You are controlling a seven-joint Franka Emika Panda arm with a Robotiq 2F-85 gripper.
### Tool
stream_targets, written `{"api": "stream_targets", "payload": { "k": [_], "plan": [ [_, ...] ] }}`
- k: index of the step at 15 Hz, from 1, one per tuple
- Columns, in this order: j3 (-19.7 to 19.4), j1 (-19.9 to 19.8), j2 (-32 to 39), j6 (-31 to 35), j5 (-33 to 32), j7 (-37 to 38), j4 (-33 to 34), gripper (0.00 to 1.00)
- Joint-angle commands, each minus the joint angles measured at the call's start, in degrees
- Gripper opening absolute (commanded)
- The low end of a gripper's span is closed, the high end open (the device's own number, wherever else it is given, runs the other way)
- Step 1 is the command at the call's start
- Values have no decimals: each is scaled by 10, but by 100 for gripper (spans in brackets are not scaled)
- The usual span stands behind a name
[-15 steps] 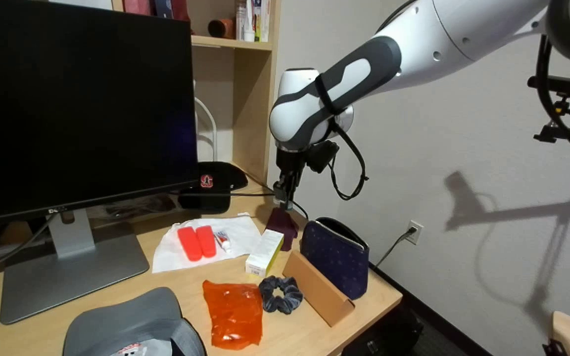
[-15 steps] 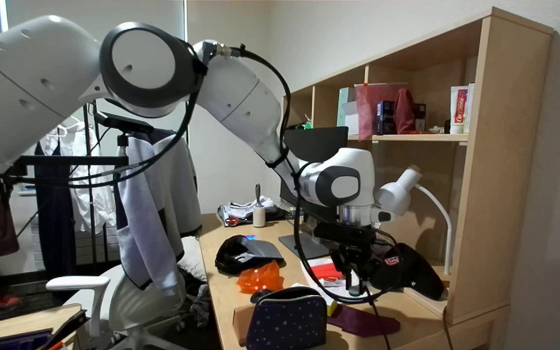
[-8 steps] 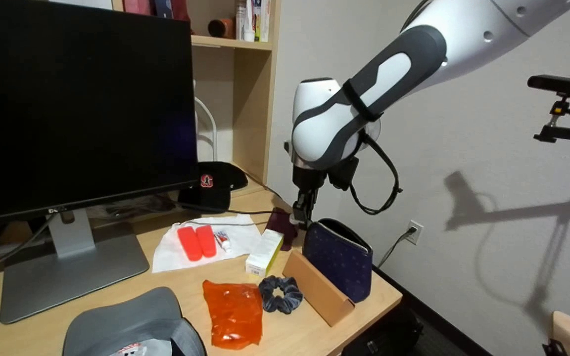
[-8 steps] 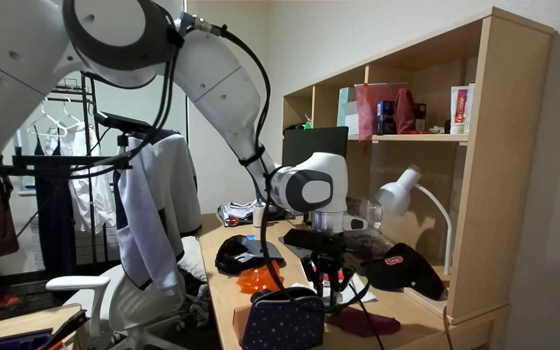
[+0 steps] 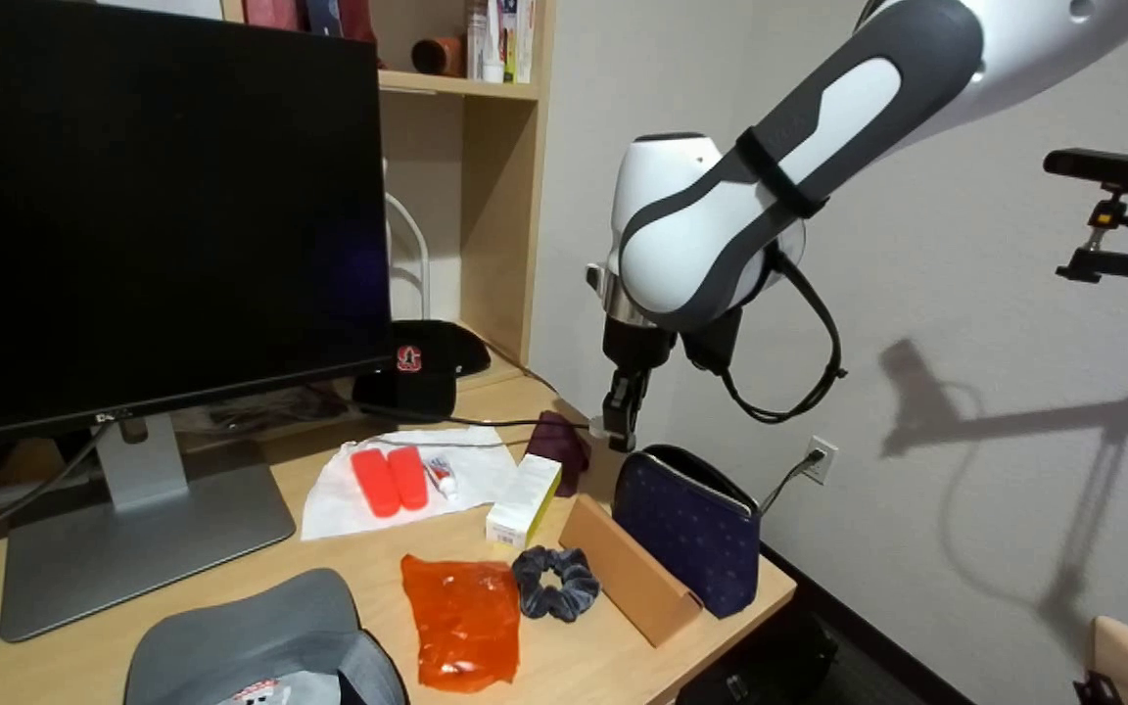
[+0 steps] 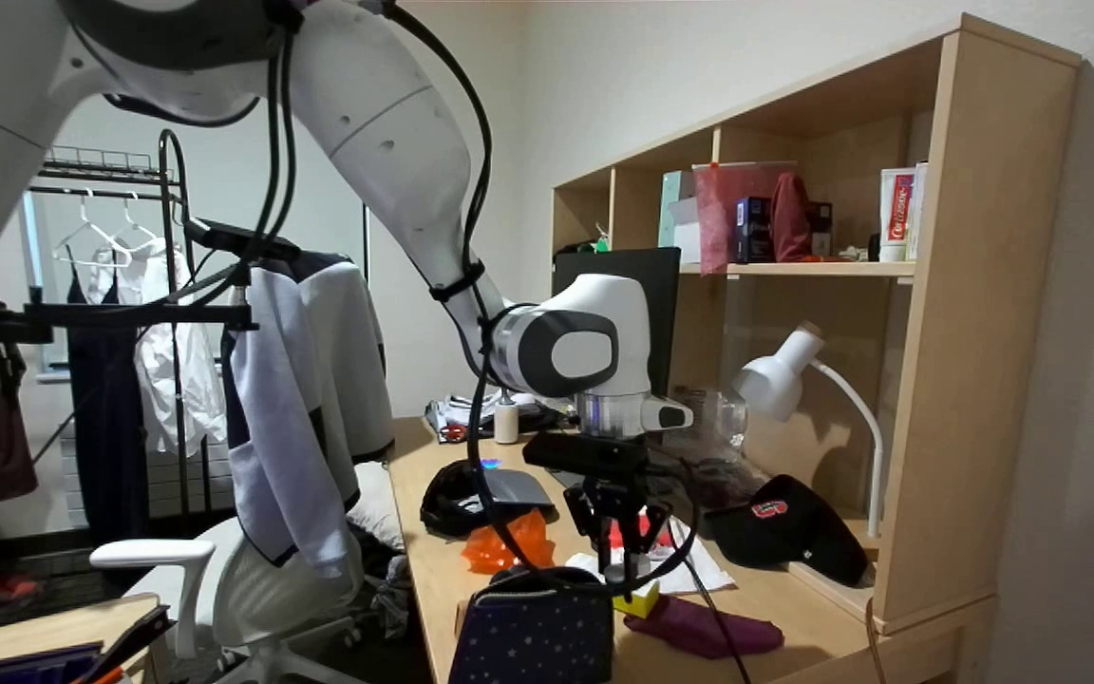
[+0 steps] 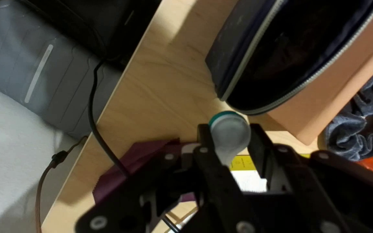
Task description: Put the white object in the blue purse
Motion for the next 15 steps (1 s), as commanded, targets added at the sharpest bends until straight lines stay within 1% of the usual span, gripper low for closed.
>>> {"api": "stream_targets", "payload": {
  "k": [1,5,8,12,15],
  "plan": [
    [8,-9,-48,15,-10,-2,-36,14],
    [0,1,-72,11,-20,18,-53,14],
    [1,0,-80,11,-19,13,-77,15],
    [2,-1,-94,34,-18,10,-123,14],
    [1,0,-104,61,-20,13,-145,15]
  ]
}}
